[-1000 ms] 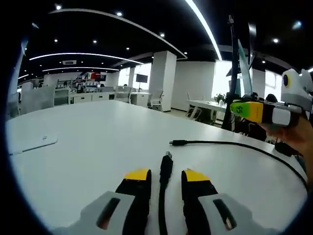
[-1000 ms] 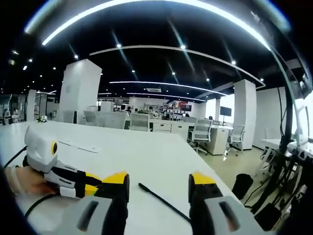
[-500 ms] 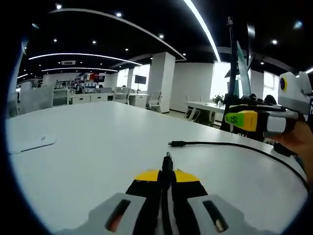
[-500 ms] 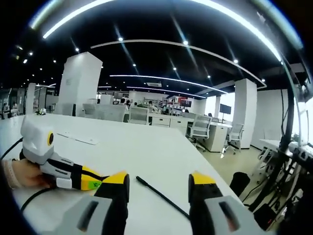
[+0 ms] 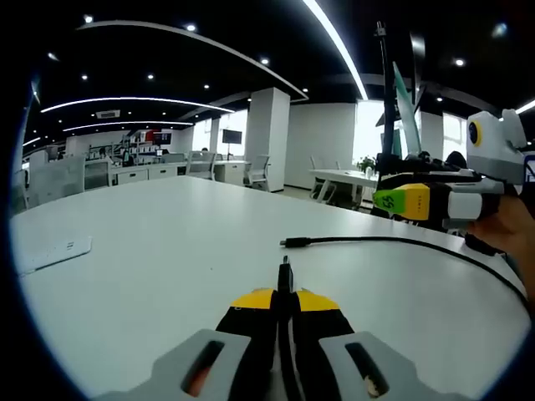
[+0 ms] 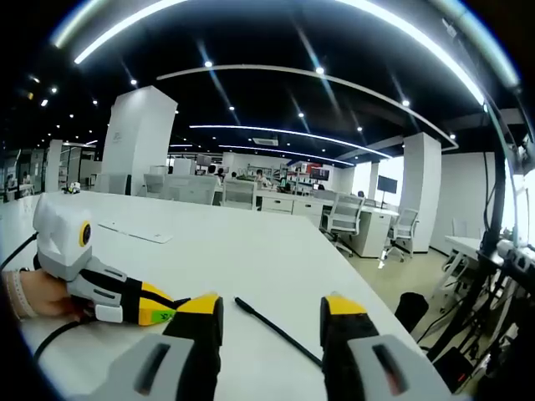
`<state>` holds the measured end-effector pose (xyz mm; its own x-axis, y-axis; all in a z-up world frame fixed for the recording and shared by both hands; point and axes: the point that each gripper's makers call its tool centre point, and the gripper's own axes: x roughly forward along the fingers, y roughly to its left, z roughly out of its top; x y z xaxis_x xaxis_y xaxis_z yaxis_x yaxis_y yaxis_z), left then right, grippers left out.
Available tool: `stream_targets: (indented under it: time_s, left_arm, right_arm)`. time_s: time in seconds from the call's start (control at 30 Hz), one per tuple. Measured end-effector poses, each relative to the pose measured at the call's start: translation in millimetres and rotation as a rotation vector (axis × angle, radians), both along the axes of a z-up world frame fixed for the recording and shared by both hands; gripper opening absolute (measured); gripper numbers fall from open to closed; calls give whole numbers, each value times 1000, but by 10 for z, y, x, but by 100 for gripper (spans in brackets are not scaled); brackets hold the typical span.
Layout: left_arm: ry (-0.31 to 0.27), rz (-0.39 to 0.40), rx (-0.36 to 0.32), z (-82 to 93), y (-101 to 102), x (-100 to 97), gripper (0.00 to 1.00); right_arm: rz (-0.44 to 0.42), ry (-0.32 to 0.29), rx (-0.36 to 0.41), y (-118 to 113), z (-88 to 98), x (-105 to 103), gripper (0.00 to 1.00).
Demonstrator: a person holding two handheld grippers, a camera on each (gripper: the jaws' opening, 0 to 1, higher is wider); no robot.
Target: Find the charging cable on the desk, coil it up and secure with Velcro.
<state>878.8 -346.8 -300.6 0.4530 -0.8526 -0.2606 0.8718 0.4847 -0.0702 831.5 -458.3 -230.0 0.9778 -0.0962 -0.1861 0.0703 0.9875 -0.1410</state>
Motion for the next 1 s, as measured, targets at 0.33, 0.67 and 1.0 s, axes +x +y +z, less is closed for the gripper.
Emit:
stream_targets:
  time_s: [0.33,0.67,1.0]
  left_arm:
    - [-11,-9,5,-12,13,-34,8]
    - [-9,-17,4,-19,21,-61,8]
    - [-5,-18,2,-24,16,-71,8]
  right_arm:
    - [-13,5,1,-23,-50,-21,45]
    - [-15,26,-8,-9,-117,-31,45]
    - [-13,47,-21,-3,-169,-33,45]
